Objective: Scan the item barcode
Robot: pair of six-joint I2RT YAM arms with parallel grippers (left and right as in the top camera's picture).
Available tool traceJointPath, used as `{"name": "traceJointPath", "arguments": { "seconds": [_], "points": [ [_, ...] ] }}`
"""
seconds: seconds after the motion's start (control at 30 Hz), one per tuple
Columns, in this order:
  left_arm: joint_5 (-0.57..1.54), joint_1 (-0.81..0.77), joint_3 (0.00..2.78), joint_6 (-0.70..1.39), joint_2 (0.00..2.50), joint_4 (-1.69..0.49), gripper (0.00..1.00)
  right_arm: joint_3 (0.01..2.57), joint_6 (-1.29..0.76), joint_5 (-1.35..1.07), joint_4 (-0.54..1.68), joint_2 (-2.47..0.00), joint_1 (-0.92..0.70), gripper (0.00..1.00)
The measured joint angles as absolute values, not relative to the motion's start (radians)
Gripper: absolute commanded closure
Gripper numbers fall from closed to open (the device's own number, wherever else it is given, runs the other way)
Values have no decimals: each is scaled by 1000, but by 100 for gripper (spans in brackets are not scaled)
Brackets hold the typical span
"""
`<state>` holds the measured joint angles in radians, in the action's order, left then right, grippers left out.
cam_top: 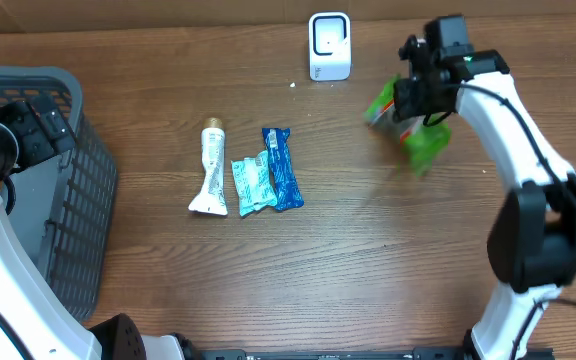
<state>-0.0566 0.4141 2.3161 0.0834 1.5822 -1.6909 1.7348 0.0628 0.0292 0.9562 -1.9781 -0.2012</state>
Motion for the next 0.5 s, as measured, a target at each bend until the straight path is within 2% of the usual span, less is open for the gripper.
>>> {"name": "traceJointPath", "arguments": {
  "seconds": [0.2, 0.5],
  "points": [
    [-57, 414, 2316, 83, 1582, -1691, 0, 1745, -2, 374, 1038, -1974, -365, 96],
    [-57, 414, 2316, 83, 1582, -1691, 0, 1745, -143, 497, 1057, -2154, -535, 96]
  ]
}}
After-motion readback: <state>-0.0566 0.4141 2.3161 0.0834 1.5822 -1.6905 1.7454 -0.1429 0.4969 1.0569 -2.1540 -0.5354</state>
